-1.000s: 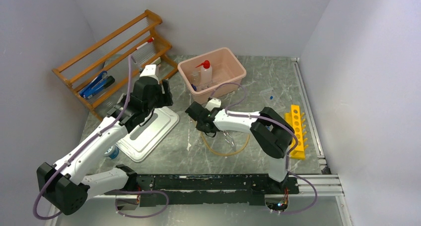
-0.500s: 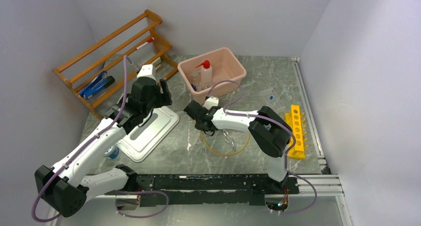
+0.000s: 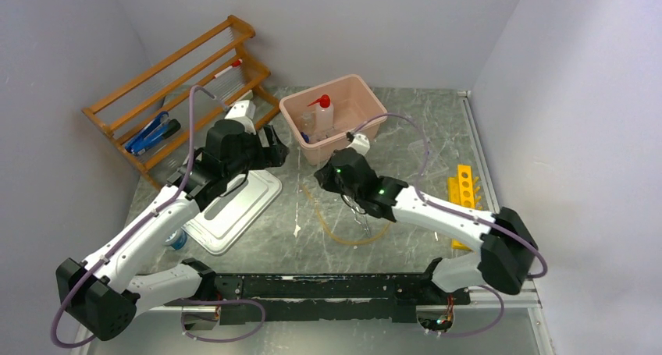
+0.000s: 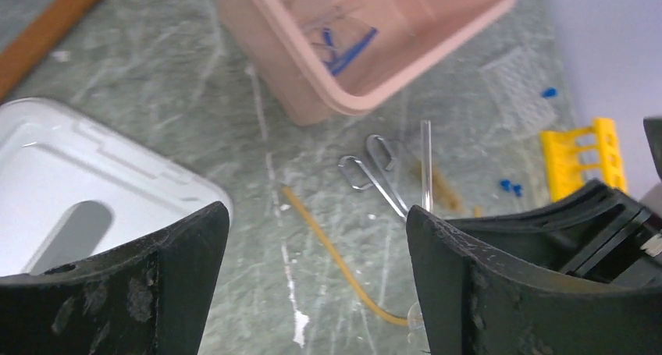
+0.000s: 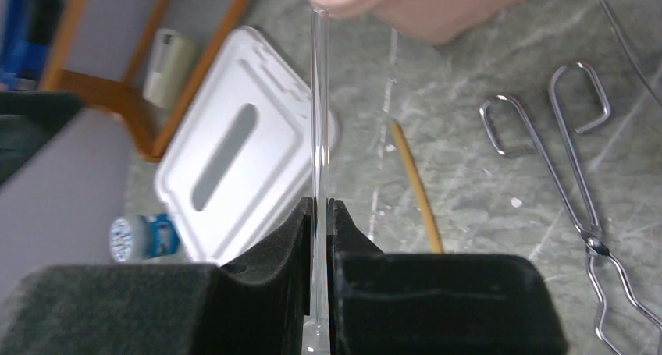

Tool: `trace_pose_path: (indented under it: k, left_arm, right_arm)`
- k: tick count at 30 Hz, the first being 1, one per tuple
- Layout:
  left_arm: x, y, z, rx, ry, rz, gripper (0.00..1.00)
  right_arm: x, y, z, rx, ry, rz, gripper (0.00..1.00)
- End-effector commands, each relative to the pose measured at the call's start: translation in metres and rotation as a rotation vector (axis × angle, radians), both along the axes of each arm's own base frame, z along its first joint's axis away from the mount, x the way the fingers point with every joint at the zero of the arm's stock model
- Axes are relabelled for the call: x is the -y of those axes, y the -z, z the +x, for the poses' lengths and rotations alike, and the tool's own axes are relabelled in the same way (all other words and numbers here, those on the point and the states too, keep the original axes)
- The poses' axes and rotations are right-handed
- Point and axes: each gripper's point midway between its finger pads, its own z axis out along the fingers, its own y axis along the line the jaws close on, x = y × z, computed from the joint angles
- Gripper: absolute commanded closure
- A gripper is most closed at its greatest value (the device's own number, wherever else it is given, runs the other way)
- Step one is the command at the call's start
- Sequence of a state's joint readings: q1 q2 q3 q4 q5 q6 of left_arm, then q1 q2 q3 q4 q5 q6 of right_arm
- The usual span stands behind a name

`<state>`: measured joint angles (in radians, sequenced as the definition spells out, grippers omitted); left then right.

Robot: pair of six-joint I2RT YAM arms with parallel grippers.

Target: Organize the chemistry lab equipment

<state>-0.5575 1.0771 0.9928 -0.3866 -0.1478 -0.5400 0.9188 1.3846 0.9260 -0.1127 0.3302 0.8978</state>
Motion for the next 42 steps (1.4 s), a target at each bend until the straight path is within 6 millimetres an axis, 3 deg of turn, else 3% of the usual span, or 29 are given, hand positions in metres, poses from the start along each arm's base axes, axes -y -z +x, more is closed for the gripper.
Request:
trace_pose_path:
  k: [1,8,13,18,28,32,38,40,42]
  left_arm:
    - [0.049,-0.025,-0.012,0.076,0.254,-0.177,0.12]
    - [0.099,-0.055,-0.044,0.111,0.566,-0.408,0.17]
    - [0.110,-0.065,-0.048,0.109,0.631,-0.467,0.27]
    - [0.122,-0.062,-0.052,0.084,0.707,-0.495,0.42]
    - [0.131,-0.061,-0.040,0.084,0.705,-0.483,0.58]
    - [0.133,-0.062,-0.035,0.097,0.706,-0.470,0.69]
    - [0.129,-0.060,-0.026,0.141,0.686,-0.389,0.95]
    - [0.127,-0.058,-0.022,0.155,0.682,-0.344,0.95]
    - [0.125,-0.058,-0.016,0.170,0.673,-0.294,0.95]
  right_arm:
    - [0.000,-0.059,0.004,0.162,-0.057,0.122,1.00]
    - [0.009,-0.133,0.012,0.319,-0.080,0.280,1.00]
    - [0.009,-0.158,0.018,0.355,-0.120,0.384,1.00]
    - [0.009,-0.167,0.019,0.360,-0.156,0.438,1.00]
    - [0.002,-0.165,0.018,0.354,-0.226,0.456,1.00]
    - [0.002,-0.162,0.021,0.353,-0.228,0.445,1.00]
    - [0.006,-0.154,0.027,0.352,-0.215,0.409,1.00]
    - [0.008,-0.155,0.029,0.355,-0.204,0.402,0.92]
    - [0.013,-0.157,0.034,0.356,-0.183,0.389,0.72]
